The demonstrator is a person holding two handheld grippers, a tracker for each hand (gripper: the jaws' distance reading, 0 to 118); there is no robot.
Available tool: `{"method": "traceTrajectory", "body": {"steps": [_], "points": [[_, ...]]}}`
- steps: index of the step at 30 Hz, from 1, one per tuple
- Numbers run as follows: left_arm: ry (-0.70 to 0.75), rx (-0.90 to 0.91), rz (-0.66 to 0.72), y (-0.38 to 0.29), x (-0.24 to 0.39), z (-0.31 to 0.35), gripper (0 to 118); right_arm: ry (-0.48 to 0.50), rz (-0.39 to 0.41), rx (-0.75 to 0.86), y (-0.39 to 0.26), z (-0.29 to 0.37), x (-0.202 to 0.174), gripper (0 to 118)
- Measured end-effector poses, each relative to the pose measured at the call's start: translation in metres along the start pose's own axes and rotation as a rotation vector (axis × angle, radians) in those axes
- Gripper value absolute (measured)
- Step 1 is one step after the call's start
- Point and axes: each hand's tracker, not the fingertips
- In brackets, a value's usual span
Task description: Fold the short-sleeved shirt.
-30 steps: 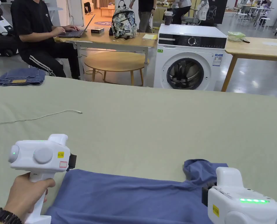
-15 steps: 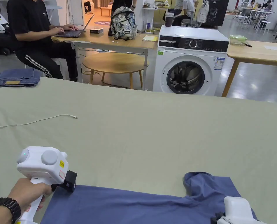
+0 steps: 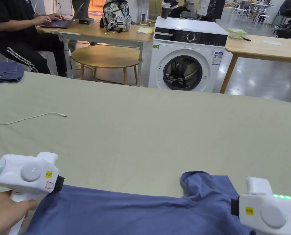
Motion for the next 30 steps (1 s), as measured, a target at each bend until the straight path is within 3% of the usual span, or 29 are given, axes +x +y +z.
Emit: {"method": "traceTrajectory", "body": {"steps": [2,3,4,5,6,14,19,21,23,25,26,30], "points": [[-0.021,0.011,0.019,-0.002,-0.002,0.008,0,-0.009,-0.009,-0.024,0.017,-0.012,0.011,22],[-0.024,0.025,0.027,-0.004,-0.002,0.011,0,-0.026,0.004,-0.057,0.026,-0.021,0.016,49],[-0.023,0.028,0.028,-0.005,-0.002,0.013,0,-0.032,0.004,-0.068,0.032,-0.028,0.020,67],[-0.021,0.030,0.029,-0.006,-0.002,0.014,0,-0.028,0.009,-0.096,0.038,-0.038,0.024,77],[-0.020,0.037,0.034,-0.006,-0.003,0.016,0,-0.029,0.018,-0.128,0.043,-0.048,0.027,78],[-0.022,0.044,0.053,-0.011,-0.002,0.019,0,-0.019,0.033,-0.237,0.050,-0.116,0.035,78],[-0.019,0.034,0.059,-0.015,-0.002,0.017,0,-0.034,0.032,-0.241,0.045,-0.123,0.029,76],[-0.017,0.034,0.056,-0.018,-0.003,0.016,0,-0.042,0.041,-0.231,0.045,-0.119,0.028,64],[-0.016,0.033,0.058,-0.019,-0.004,0.016,0,-0.039,0.054,-0.225,0.048,-0.117,0.030,43],[-0.019,0.035,0.067,-0.020,-0.006,0.015,0,-0.005,0.047,-0.215,0.049,-0.113,0.033,1],[-0.021,0.037,0.070,-0.021,-0.006,0.015,0,0.053,0.024,-0.221,0.049,-0.111,0.034,1],[-0.031,0.052,0.080,-0.024,-0.008,0.022,0,0.017,0.031,-0.174,0.044,-0.093,0.032,1]]}}
